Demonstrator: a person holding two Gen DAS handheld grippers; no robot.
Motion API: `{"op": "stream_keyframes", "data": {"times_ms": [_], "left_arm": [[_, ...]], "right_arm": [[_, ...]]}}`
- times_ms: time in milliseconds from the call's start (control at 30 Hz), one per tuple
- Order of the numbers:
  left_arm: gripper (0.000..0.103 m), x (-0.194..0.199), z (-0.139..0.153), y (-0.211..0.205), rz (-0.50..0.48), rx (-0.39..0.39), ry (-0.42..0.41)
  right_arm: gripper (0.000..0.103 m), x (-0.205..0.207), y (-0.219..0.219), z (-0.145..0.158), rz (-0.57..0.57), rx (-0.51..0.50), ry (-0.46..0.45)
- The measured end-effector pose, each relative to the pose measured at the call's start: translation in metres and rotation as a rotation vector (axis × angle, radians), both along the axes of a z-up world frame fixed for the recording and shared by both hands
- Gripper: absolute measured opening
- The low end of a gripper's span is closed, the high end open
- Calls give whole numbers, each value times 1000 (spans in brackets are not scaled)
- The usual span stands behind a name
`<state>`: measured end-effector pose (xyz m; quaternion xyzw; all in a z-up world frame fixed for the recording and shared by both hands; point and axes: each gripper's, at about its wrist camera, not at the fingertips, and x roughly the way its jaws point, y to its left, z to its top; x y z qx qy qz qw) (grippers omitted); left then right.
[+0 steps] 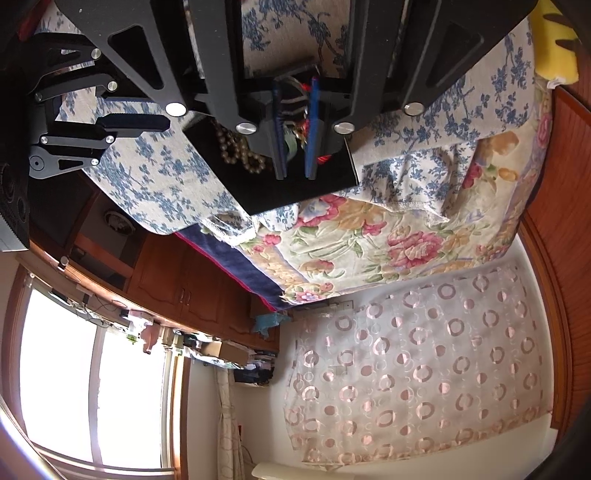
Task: Organize jewelry
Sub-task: 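Open the left tool to drop the red bracelet into the box, then grasp the gold ring with the right tool while the left tool approaches the gold charm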
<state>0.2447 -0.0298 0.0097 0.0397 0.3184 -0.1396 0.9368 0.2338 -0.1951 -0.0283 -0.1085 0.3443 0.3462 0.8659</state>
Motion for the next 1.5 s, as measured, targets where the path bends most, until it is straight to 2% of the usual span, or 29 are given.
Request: {"op": "stream_keyframes", "data": {"times_ms": [333, 567, 667, 733, 767, 800, 867, 1500], "left_arm": [[13, -57, -37, 0, -41, 6, 78], [14, -80, -60, 2, -50, 15, 136], [15, -85, -66, 2, -43, 16, 155], [26, -87, -69, 3, -42, 12, 166], [27, -88, -71, 3, -42, 15, 170], [27, -89, -73, 2, -42, 19, 176], [27, -91, -77, 2, -46, 20, 188], [28, -92, -96, -23, -107, 49, 247]], "right_arm": [[22, -29, 4, -35, 35, -33, 107], [22, -34, 12, -53, 52, -53, 162], [22, -35, 15, -57, 56, -76, 169], [22, -36, 16, -60, 57, -95, 174], [22, -37, 16, -62, 58, -101, 175], [22, -38, 17, -63, 62, -108, 174], [13, -39, 17, -63, 66, -117, 165], [11, -32, -3, -50, 28, -84, 130]]}}
